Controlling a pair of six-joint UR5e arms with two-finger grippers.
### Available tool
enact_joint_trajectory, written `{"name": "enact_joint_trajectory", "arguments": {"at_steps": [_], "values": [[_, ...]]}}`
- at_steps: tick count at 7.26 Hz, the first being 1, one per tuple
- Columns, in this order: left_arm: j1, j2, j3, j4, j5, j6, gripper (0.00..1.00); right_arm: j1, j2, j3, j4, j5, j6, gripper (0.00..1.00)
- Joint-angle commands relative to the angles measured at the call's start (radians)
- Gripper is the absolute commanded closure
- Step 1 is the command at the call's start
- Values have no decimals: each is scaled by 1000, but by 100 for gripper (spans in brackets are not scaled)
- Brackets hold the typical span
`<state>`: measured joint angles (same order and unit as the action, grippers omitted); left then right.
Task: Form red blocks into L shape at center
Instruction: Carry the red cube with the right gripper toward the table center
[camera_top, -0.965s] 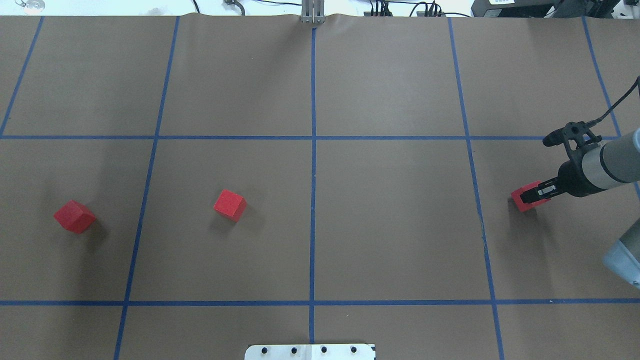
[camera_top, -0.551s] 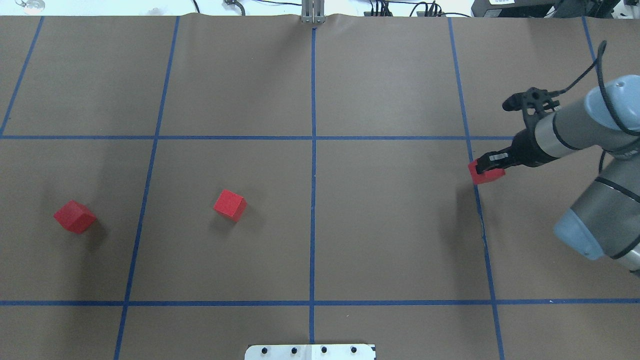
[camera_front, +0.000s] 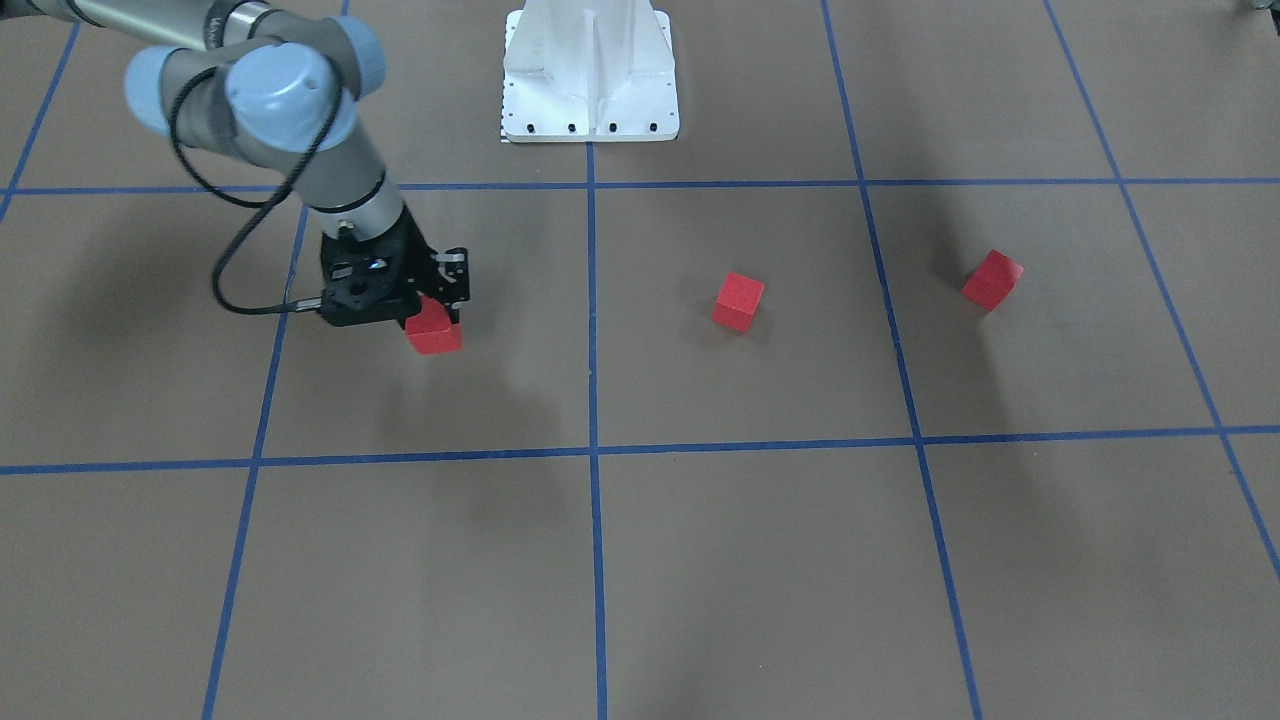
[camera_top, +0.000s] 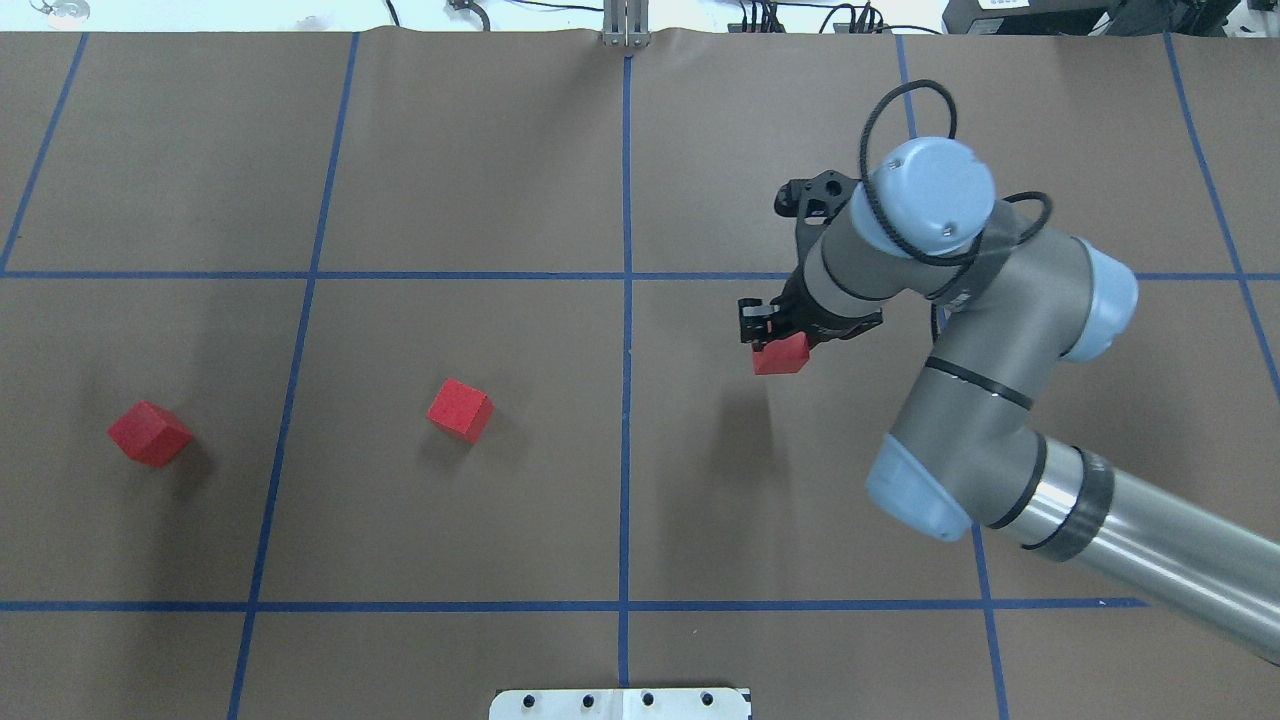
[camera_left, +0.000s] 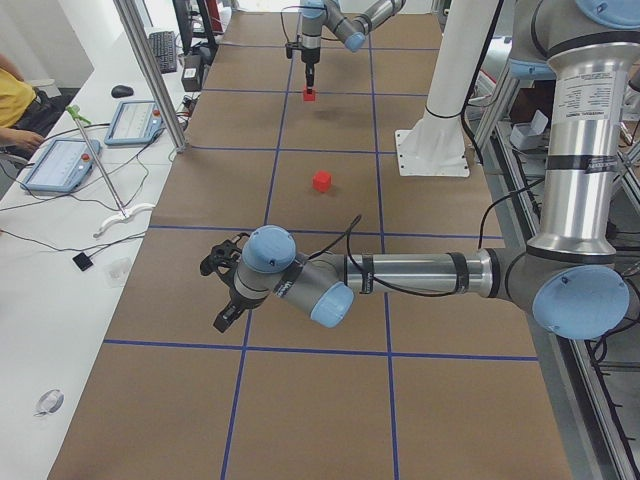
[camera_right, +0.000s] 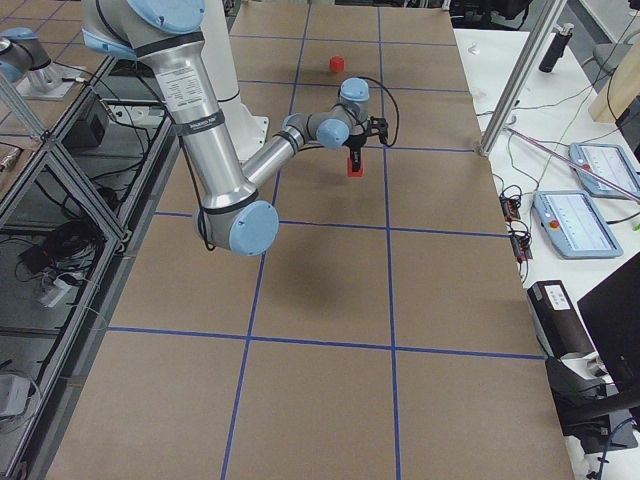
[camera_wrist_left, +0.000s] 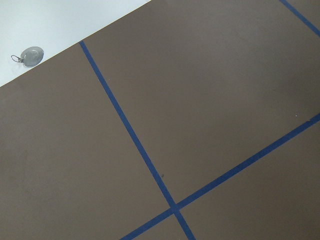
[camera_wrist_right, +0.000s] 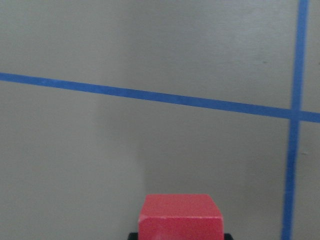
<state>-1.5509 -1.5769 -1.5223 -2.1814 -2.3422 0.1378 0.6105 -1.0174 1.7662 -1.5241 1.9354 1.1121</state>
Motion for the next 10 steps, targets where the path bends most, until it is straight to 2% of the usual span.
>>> {"name": "enact_joint_trajectory", "arguments": {"at_steps": [1,3,6,10], "values": [[0,0,1,0,0,-1,0,-122,181,-123,-65,-91,128,100],[0,-2,2,2,1,-1,0,-175,288,-253,-64,-116,179,100],[0,-2,2,2,0,0,0,-199,281,-261,-65,-116,181,99],[0,-3,2,2,0,0,0,-201,275,-261,-65,-116,186,82]]}}
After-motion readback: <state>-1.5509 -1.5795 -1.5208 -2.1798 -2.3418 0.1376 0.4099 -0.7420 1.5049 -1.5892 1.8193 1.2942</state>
